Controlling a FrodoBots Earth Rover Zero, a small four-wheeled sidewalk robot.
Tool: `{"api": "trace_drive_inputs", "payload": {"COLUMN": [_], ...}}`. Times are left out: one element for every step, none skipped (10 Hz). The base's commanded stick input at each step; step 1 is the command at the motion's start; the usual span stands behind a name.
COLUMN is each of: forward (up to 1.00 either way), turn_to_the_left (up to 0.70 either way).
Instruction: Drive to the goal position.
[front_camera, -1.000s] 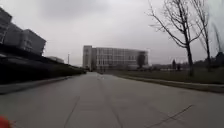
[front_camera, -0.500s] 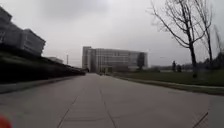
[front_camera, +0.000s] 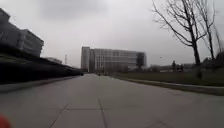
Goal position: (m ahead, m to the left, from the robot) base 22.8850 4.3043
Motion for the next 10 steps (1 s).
{"api": "trace_drive_inputs", "payload": {"forward": [0.70,0.70,0.70,0.70,0.70,0.70,0.70,0.70,0.70,0.70], "turn_to_the_left": [0.35,0.35,0.35,0.35,0.35,0.35,0.35,0.35,0.35,0.35]}}
